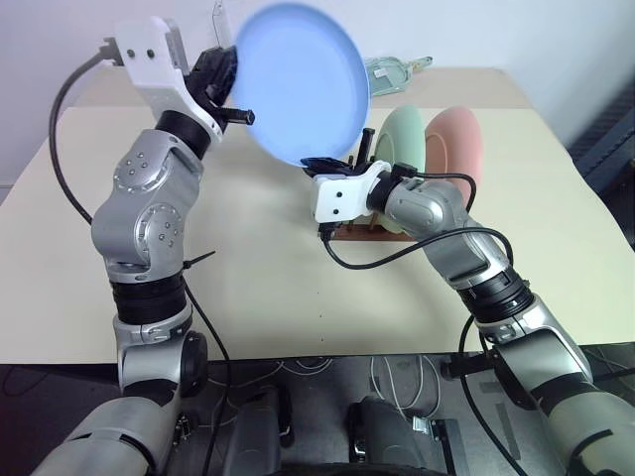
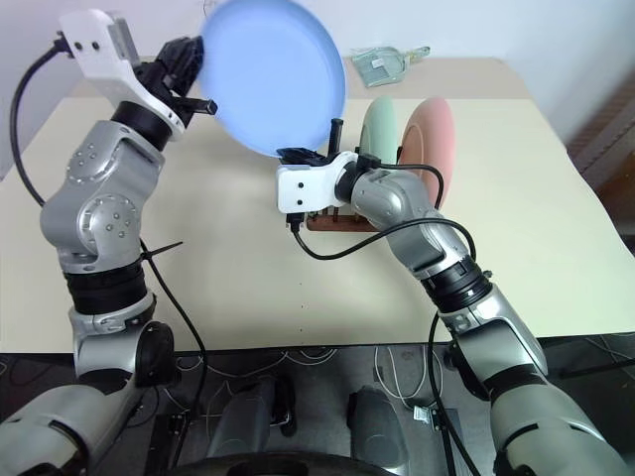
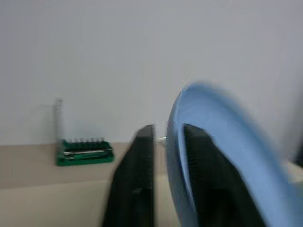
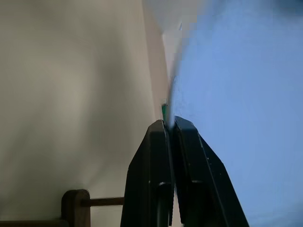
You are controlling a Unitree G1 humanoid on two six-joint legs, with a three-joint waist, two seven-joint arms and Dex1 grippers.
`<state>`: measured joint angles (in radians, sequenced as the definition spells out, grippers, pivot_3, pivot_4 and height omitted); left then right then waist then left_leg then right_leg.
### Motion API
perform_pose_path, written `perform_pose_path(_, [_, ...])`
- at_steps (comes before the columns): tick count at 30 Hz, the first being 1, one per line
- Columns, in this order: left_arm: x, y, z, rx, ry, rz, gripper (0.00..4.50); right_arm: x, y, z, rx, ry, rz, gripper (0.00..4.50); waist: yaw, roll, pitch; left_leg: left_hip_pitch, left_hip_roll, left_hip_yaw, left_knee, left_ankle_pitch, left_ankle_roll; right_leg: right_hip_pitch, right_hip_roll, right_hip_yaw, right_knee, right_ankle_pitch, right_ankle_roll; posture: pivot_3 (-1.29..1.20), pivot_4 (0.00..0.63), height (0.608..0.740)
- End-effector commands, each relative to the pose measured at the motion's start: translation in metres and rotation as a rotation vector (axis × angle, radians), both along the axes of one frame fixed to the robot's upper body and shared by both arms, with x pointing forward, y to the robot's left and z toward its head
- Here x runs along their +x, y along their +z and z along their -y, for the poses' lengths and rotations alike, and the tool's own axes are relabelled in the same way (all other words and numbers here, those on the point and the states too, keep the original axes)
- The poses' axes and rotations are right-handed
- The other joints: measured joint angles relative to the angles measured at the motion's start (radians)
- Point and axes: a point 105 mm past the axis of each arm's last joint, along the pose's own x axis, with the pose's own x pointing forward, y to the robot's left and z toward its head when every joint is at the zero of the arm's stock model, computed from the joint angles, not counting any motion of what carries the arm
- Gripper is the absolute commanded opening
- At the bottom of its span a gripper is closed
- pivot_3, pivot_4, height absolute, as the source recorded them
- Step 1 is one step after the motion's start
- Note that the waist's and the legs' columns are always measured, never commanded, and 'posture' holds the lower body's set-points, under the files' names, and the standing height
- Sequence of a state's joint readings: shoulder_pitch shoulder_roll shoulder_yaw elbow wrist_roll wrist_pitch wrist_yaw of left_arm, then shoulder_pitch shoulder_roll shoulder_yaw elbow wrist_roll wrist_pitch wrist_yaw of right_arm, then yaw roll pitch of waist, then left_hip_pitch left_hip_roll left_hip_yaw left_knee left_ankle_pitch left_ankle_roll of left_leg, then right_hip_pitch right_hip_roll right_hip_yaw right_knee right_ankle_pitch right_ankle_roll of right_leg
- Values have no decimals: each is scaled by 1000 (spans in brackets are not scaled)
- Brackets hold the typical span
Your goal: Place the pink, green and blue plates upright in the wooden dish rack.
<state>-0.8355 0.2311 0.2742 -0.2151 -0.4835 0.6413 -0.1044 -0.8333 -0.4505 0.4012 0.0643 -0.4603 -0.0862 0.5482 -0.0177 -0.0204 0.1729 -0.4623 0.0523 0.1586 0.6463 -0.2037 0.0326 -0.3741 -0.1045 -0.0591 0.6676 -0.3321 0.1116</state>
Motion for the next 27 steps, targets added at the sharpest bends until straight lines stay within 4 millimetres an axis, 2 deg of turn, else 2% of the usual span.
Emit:
perform_pose_path(1, [-16,38,-19,-129,6,145,2910,-4,24,3,54,3,82,0,-1,0,0,0,0,0,0,0,0,0,0,0,0,0,0,0,150,732])
perform_pose_path(2, [-16,40,-22,-138,14,148,3503,-3,25,3,59,4,80,0,-2,0,0,0,0,0,0,0,0,0,0,0,0,0,0,0,150,732])
perform_pose_path(3, [-16,42,-29,-168,31,151,3843,-4,25,3,61,6,80,0,-2,0,0,0,0,0,0,0,0,0,0,0,0,0,0,0,150,732])
perform_pose_path(4, [-15,44,-33,-191,42,152,4372,-4,26,3,62,7,81,0,-2,0,0,1,0,0,0,0,0,0,0,0,0,0,0,0,150,732])
perform_pose_path(8, [-14,50,-73,-236,139,167,4447,-7,31,0,86,25,97,0,-4,0,0,1,0,0,0,0,0,1,0,0,0,0,0,0,150,732])
perform_pose_path(13, [-12,33,-118,-86,292,135,4447,-15,60,-2,238,78,106,0,-4,0,0,1,0,0,0,0,0,0,1,0,0,0,0,0,150,732])
perform_pose_path(17, [-9,-13,-111,165,199,32,4447,-30,85,-2,402,174,45,0,-2,0,0,1,0,0,-1,0,0,0,1,0,0,0,0,0,150,732])
perform_pose_path(19, [-11,-36,-103,250,130,-14,4447,-39,93,0,489,230,-23,0,3,0,0,0,0,0,-1,0,0,0,1,0,0,0,0,0,150,732])
perform_pose_path(22, [-13,-61,-95,332,77,-67,4447,-46,101,5,603,278,-129,0,3,0,0,0,0,0,-1,0,0,0,1,0,0,0,0,0,150,732])
perform_pose_path(24, [-15,-92,-81,437,3,-129,4447,-59,104,9,782,374,-326,0,1,0,0,0,0,0,-1,0,-1,0,1,0,0,0,0,0,150,732])
perform_pose_path(27, [-27,-116,-60,517,-136,-154,4447,-74,100,11,884,462,-519,0,0,0,-1,0,0,0,-3,0,-1,0,0,0,0,0,-1,0,150,732])
